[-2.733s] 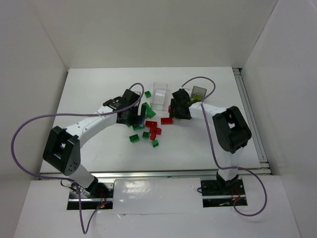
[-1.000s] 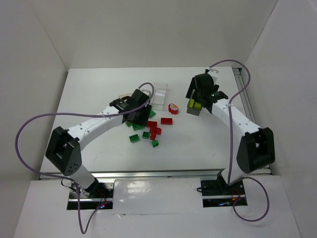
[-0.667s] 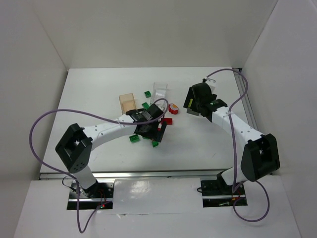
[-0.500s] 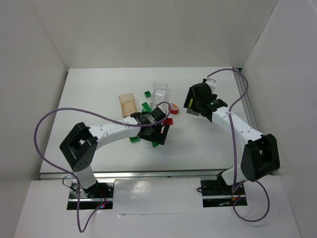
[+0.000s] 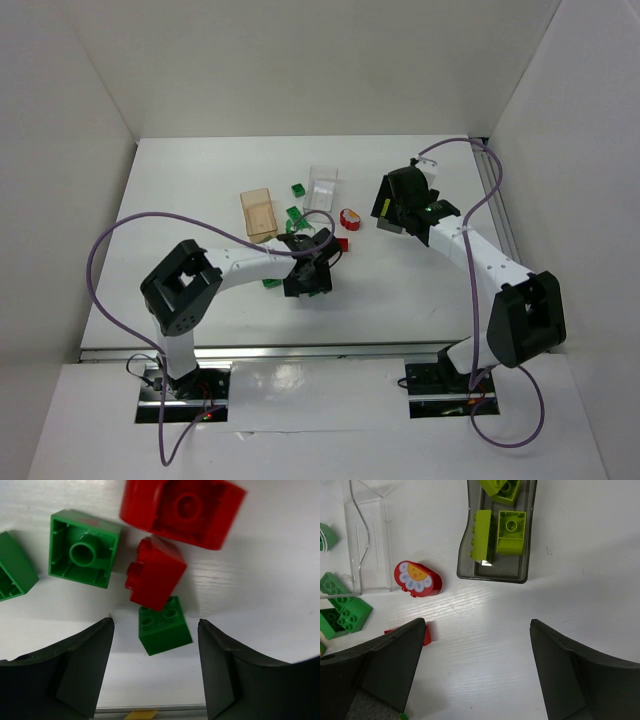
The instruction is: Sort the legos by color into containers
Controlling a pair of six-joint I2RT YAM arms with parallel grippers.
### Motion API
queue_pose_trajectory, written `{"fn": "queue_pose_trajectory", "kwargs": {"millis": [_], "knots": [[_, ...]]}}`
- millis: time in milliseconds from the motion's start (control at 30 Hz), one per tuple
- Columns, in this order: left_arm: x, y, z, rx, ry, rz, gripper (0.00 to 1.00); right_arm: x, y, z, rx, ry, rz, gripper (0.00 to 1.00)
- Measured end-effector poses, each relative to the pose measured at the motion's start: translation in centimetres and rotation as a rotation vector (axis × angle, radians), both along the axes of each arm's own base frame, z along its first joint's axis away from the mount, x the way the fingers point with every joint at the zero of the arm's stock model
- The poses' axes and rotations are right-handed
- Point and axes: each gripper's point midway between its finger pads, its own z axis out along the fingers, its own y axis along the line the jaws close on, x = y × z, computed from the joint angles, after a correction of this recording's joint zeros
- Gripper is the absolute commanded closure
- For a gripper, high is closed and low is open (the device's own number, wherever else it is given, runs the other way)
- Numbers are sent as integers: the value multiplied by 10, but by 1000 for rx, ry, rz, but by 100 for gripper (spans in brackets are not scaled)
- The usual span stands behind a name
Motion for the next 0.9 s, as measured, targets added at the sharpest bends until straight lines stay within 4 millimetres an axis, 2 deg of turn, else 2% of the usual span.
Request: {"fn": "queue_pose_trajectory", "kwargs": {"millis": [67,233,467,533,633,767,900], "knots": [[-4,4,-7,12,16,24,26,0,0,1,1,-3,0,8],[-2,5,-8,13,9,53,32,-1,0,2,3,-5,1,8],[1,5,-7,15,-10,51,56,-1,2,2,11,-2,10,9],[1,4,-6,15,-16,42,57,-1,2,2,11,-2,10,9],[0,3,-5,20,-22,22,64,-1,2,2,12,-2,11,9],[-6,6,9,26,-34,-9,64,-1,2,2,10,-3,9,9],[-2,11,45,13,-108,-39,64,-1,-1,5,-1,-10,-1,9]]}}
